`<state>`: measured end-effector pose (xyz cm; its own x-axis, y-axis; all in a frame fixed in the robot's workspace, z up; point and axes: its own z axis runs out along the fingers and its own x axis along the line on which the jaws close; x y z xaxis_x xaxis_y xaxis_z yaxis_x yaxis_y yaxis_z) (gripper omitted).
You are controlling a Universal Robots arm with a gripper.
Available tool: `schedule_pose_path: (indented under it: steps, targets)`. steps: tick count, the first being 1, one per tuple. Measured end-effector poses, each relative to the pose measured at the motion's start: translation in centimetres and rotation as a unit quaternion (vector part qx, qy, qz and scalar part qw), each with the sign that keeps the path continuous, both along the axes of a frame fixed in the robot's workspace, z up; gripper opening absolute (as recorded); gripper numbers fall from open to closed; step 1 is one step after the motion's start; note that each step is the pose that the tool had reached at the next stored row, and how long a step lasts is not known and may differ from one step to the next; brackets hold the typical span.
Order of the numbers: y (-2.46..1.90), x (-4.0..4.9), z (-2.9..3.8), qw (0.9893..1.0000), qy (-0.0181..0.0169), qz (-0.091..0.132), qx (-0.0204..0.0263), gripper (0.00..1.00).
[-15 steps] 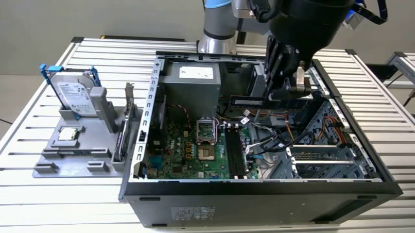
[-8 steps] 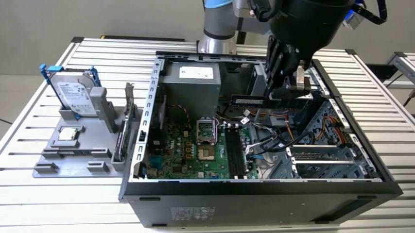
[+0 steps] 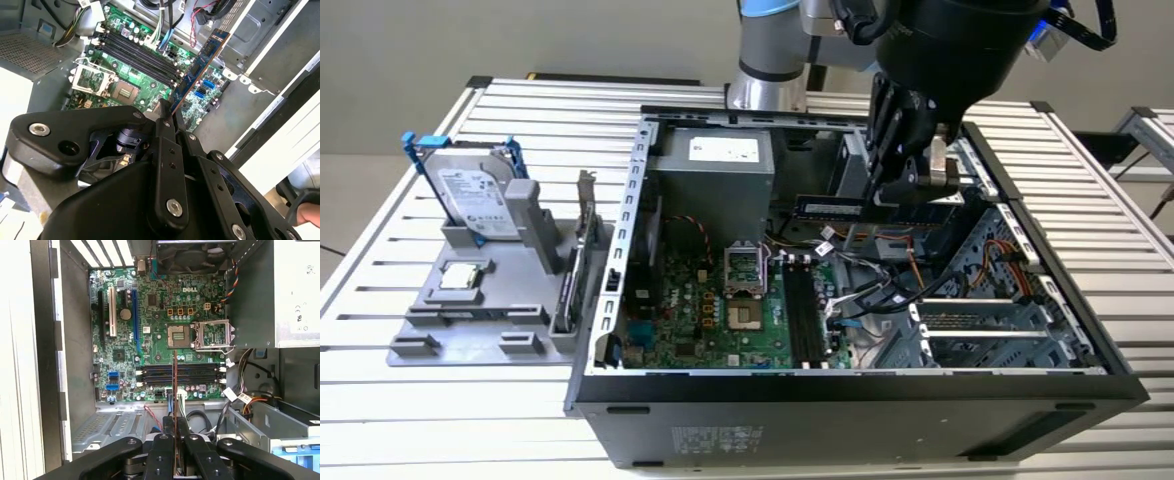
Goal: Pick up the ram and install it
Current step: 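Insert the ram into the slot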
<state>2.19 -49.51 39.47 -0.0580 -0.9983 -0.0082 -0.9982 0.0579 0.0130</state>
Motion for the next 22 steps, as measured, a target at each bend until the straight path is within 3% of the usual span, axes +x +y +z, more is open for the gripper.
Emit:
schedule_pose_path:
  steps: [8,22]
  targets:
    - [0.00,0.00,0.00,1.0000,0.0000,-0.003,0.0000,0.00]
    - [0.00,0.00,0.00,0.9989,0.0000,-0.047,0.0000,0.00]
